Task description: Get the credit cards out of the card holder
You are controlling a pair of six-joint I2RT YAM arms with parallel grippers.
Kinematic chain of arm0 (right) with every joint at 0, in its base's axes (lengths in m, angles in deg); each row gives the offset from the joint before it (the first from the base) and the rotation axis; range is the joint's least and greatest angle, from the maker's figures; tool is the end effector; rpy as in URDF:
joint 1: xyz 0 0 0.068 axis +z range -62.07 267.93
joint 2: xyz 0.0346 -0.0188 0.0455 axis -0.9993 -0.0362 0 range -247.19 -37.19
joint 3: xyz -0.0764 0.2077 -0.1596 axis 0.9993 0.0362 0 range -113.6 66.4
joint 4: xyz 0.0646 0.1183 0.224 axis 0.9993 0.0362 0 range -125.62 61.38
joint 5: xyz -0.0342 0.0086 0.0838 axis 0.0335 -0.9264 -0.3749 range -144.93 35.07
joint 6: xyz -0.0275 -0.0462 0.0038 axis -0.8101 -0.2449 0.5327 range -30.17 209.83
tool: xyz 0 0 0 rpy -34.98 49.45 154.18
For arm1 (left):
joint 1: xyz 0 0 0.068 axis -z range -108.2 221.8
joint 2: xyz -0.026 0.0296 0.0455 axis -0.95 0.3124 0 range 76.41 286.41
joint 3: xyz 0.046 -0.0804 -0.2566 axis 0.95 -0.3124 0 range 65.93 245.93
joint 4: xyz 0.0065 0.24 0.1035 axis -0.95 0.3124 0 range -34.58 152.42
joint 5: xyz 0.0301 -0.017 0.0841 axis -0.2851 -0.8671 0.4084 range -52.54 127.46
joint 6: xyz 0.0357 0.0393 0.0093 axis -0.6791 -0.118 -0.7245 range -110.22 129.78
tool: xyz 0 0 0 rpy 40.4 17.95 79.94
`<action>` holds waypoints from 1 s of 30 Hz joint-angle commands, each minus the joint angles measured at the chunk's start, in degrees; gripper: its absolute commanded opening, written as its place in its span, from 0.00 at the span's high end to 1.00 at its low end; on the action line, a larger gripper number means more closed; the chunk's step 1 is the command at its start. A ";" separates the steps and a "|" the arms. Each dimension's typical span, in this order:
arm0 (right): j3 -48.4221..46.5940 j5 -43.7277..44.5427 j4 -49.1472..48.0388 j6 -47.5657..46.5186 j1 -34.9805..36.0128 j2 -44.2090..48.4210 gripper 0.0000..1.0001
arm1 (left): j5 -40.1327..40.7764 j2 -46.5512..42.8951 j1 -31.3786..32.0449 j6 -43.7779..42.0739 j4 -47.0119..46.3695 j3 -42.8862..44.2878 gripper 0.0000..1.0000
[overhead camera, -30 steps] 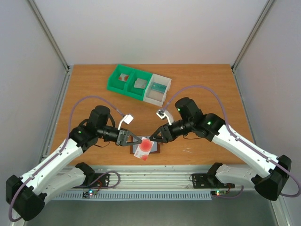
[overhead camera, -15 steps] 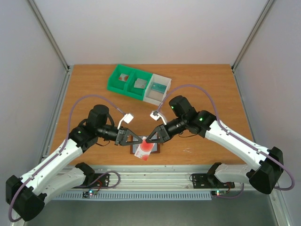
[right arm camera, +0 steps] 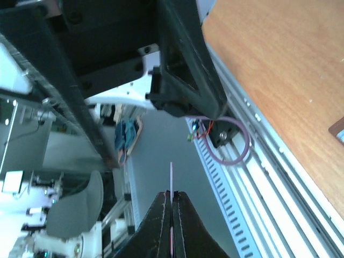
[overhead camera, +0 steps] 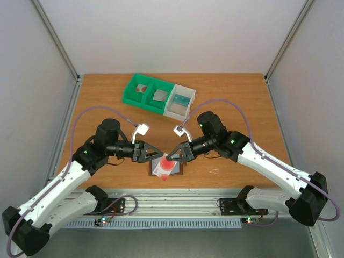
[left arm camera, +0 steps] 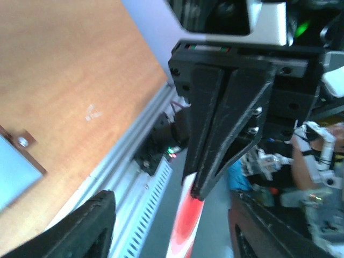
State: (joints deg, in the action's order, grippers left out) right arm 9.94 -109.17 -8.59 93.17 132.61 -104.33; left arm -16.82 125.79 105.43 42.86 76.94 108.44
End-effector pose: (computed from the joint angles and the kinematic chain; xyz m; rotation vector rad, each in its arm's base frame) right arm 0.1534 0.1924 0.3124 -1.3198 1.8997 1.4976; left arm 0.1355 -0.1248 0.2990 0.6759 2.1743 -1.6463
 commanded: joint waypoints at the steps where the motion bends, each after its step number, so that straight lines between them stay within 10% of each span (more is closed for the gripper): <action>1: 3.15 6.21 -10.63 9.59 0.05 3.14 0.99 | 11.43 -4.25 0.20 3.46 0.51 3.86 0.36; 11: 6.83 23.87 -26.51 25.36 -0.13 1.93 0.99 | 27.39 -11.55 0.21 13.98 2.23 3.67 0.21; 30: 9.17 40.15 -39.49 38.59 0.16 0.31 0.99 | 35.77 -18.35 0.21 35.10 -11.05 -7.10 0.31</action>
State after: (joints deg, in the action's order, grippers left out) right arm 17.87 -73.15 -42.93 127.77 132.61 -104.26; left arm 17.34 107.50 105.43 72.52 73.57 102.36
